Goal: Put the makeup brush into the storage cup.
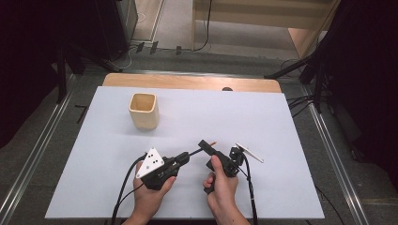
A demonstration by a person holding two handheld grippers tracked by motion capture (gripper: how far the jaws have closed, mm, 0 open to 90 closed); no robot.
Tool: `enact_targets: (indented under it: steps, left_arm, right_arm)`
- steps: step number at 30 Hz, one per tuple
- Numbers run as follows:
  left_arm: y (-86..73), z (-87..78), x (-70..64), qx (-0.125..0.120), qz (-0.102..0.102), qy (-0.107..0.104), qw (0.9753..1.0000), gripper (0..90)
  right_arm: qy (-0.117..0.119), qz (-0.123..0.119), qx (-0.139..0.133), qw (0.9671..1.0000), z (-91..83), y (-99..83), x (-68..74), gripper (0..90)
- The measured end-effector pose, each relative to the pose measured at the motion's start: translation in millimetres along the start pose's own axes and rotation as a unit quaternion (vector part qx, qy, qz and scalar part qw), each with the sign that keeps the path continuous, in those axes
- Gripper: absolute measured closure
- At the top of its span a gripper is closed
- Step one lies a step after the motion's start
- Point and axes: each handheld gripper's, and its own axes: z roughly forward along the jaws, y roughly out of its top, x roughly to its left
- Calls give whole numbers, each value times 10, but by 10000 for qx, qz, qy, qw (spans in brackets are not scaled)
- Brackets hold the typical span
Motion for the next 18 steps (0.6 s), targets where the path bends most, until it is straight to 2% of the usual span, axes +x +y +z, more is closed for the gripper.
enact_targets:
  steps: [1,2,4,6,8,11,13,15,17,18]
  left_arm:
    - [2,14,7,41,-46,-179,9998,741]
    - [8,29,-1,93,-9,-192,9998,624]
    - [23,52,-7,193,-35,-185,9996,473]
    - [28,63,-1,269,-44,-145,9995,408]
    - [30,74,4,367,-18,-48,9993,393]
    - [38,83,25,495,-51,87,9987,390]
    - [55,75,32,625,8,152,9979,409]
    - [76,58,25,638,12,216,9977,422]
    - [99,45,20,631,54,233,9977,444]
    - [108,38,16,657,73,243,9975,459]
  right_arm:
    - [34,3,-34,10000,-3,13,-5,814]
    - [-1,-48,-88,9999,-7,24,-10,840]
    - [81,-274,-161,9995,-12,43,-30,841]
    - [116,-593,-208,9980,-24,38,-12,842]
    - [3,-1030,-183,9945,-25,23,51,842]
    - [-39,-1835,-247,9827,-34,-14,206,842]
    - [-64,-2365,-271,9712,-44,-44,321,842]
    - [-80,-2831,-281,9586,-54,-79,427,842]
    - [-43,-3197,-240,9472,-52,-110,508,842]
    - [-39,-3305,-231,9435,-52,-131,545,842]
